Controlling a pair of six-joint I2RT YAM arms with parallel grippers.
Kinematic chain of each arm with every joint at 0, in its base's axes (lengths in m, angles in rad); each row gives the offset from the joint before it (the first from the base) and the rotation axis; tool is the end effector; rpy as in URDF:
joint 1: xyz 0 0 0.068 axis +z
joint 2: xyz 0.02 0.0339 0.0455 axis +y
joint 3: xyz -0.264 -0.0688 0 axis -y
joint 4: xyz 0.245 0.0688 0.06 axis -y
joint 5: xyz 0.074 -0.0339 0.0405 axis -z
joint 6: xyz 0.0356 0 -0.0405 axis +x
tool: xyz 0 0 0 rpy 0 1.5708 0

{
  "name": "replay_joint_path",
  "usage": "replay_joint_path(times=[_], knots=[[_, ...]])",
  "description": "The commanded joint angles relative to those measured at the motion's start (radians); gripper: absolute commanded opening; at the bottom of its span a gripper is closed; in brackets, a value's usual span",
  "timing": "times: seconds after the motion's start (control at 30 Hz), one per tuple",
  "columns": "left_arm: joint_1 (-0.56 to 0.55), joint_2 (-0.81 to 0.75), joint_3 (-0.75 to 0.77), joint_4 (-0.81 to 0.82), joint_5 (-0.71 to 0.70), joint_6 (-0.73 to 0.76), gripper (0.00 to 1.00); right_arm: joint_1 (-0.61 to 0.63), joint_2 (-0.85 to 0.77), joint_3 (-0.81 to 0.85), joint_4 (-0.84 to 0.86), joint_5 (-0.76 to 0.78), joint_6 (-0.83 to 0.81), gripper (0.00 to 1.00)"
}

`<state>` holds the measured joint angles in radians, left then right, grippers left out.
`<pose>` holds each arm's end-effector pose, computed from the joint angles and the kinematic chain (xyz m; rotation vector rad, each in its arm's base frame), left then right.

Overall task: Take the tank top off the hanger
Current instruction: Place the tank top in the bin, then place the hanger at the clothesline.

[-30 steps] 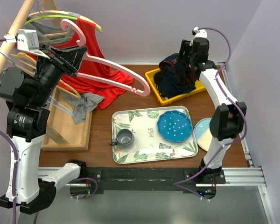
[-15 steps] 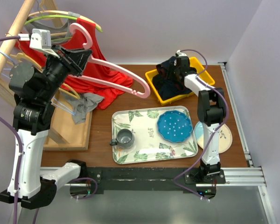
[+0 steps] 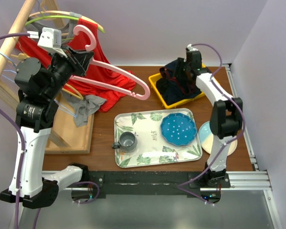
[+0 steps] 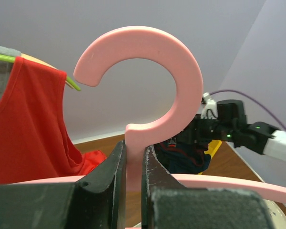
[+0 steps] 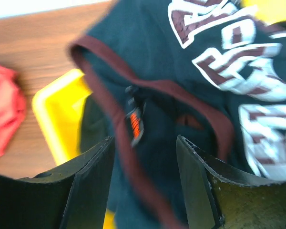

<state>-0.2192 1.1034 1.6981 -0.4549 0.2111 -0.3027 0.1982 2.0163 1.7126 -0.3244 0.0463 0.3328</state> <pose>0.1722 -0.0460 0.5513 0.1160 1.4551 -0.5785 0.4652 0.0917 0.2713 0.1745 2.2021 0.2460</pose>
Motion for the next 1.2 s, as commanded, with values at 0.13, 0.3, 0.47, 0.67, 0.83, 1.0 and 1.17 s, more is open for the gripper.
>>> replay_joint_path(times=[0.13, 0.3, 0.47, 0.67, 0.83, 1.0, 1.17], knots=[[-0.002, -0.002, 0.043, 0.001, -0.082, 0.085, 0.00, 0.024, -0.310, -0.019, -0.053, -0.174, -0.070, 0.60], [-0.002, -0.008, 0.009, 0.007, -0.113, 0.117, 0.00, 0.104, -0.465, -0.082, 0.002, -0.463, -0.104, 0.68], [-0.002, -0.005, -0.011, 0.008, -0.141, 0.151, 0.00, 0.151, -0.615, -0.174, 0.184, -0.816, -0.003, 0.70], [-0.002, -0.005, -0.046, 0.032, -0.184, 0.175, 0.00, 0.208, -0.729, -0.200, 0.295, -0.856, 0.112, 0.73], [-0.002, -0.004, -0.061, 0.051, -0.194, 0.174, 0.00, 0.306, -0.725, -0.145, 0.236, -0.810, 0.100, 0.73], [-0.002, -0.013, -0.069, 0.068, -0.194, 0.155, 0.00, 0.398, -0.709, -0.133, 0.157, -0.680, 0.022, 0.70], [-0.002, -0.019, -0.086, 0.081, -0.208, 0.146, 0.00, 0.497, -0.659, -0.071, 0.001, -0.465, -0.098, 0.65]])
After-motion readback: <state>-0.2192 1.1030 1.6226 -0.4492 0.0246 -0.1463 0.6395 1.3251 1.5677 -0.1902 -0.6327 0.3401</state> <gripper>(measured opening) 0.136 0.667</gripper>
